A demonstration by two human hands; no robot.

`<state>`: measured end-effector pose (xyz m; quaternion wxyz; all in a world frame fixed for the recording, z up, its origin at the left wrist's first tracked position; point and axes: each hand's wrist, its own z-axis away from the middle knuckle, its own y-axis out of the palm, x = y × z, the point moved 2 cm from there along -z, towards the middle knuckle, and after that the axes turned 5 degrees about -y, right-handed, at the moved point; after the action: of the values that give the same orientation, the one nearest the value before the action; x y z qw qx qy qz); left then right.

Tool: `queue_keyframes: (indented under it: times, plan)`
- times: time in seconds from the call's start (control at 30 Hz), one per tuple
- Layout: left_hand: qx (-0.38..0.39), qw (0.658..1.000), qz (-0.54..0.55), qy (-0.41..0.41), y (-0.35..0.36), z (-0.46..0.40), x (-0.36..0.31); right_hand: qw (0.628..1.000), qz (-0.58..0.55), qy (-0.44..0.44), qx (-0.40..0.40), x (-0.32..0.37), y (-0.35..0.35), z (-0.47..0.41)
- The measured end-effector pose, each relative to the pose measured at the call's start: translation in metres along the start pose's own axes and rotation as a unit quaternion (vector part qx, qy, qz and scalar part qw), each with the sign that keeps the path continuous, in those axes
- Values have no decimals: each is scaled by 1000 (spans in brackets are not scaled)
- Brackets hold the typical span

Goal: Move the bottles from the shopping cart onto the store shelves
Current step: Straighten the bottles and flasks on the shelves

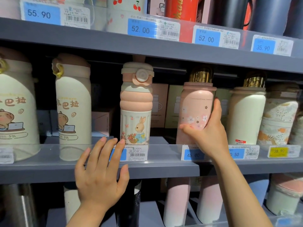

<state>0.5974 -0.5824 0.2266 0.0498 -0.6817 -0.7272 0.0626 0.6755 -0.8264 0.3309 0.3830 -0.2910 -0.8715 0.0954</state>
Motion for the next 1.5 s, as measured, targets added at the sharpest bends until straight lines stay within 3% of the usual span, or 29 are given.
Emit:
queue_keyframes:
  times: [0.57,0.9,0.97,1.13,1.2,1.3,1.4,1.5]
  plan:
    - [-2,1000,-1,8,-3,-1,-1,991,-74,-14,106,-6,-12,-8]
    - [2,1000,-15,13,-4,-2,-1,985,-61,-46,155,-9,-17,-14]
    - [6,1000,-27,16,-5,-2,-1,987,-44,-66,140,-10,-17,-8]
    - [44,998,-11,-34,-13,-4,-9,989,-13,-148,-5,-23,-27,24]
    - [47,996,9,-73,-15,-3,-29,976,-1,-202,-77,-34,-43,30]
    - [34,998,26,-48,-10,-3,-85,967,22,-208,-148,-60,-70,19]
    - [36,996,70,31,0,-16,-155,977,36,-144,-154,-83,-93,-3]
    - [54,993,59,90,19,-27,-206,989,68,-94,-96,-96,-100,-25]
